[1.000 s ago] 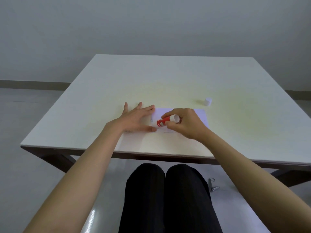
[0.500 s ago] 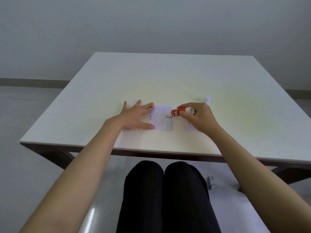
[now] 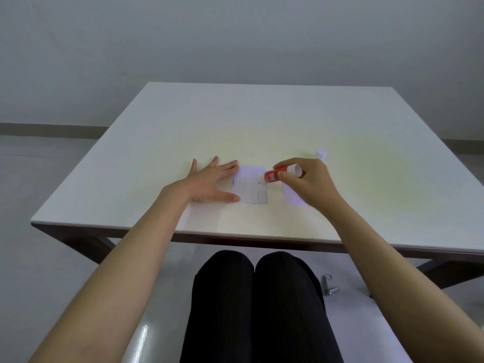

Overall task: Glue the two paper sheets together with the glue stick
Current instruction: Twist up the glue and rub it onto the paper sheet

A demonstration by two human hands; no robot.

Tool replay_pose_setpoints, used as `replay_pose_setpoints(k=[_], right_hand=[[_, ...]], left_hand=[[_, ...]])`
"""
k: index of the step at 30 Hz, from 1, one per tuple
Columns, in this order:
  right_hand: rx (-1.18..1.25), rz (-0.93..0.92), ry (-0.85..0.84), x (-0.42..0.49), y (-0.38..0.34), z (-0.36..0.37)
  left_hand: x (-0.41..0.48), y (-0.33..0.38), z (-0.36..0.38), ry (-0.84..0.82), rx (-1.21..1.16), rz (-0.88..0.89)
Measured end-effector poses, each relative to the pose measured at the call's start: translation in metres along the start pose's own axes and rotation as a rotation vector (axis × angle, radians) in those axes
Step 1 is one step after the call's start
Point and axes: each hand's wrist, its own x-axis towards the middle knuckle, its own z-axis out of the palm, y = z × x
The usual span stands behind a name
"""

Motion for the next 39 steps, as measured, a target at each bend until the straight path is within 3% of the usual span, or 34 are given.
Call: replay_pose_setpoints(k=[3, 10, 15, 21, 23, 25, 28, 31, 35, 39], right_hand=[[0.011, -0.039, -0.167, 0.000, -0.006, 0.019], [-0.039, 0.061, 0.075, 0.023, -0.005, 0.026], [-0.069, -0.039, -0.167, 0.005, -0.003, 0.021], [-0.011, 0.142, 0.126, 0.012, 0.002, 0.002], [0.195, 0.201, 0.108, 0.009, 0.000, 0.003], [0.614, 0.377, 0.030, 0.005, -0.005, 0.008], [1.099, 0.668, -0.088, -0.001, -0.014, 0.021], [1.289, 0.689, -0.136, -0.005, -0.023, 0.036], [1.325, 0.660, -0.148, -0.007, -0.032, 0.046], [1.072, 0.569, -0.124, -0.011, -0.029, 0.043]], left_hand=[[0.000, 0.000, 0.001, -0.004, -0.007, -0.002], [0.001, -0.003, 0.001, -0.006, -0.003, 0.013], [0.000, -0.003, 0.003, -0.003, -0.024, 0.013], [-0.004, -0.005, 0.007, 0.020, -0.125, 0.029], [-0.005, -0.006, 0.010, 0.045, -0.159, 0.039], [-0.007, -0.006, 0.010, 0.071, -0.207, 0.043], [-0.010, 0.004, 0.004, 0.218, -0.441, 0.082], [-0.012, 0.032, -0.003, 0.477, -0.782, 0.163], [-0.011, 0.067, -0.003, 0.705, -0.995, 0.086], [-0.007, 0.071, -0.005, 0.763, -1.044, 0.001]])
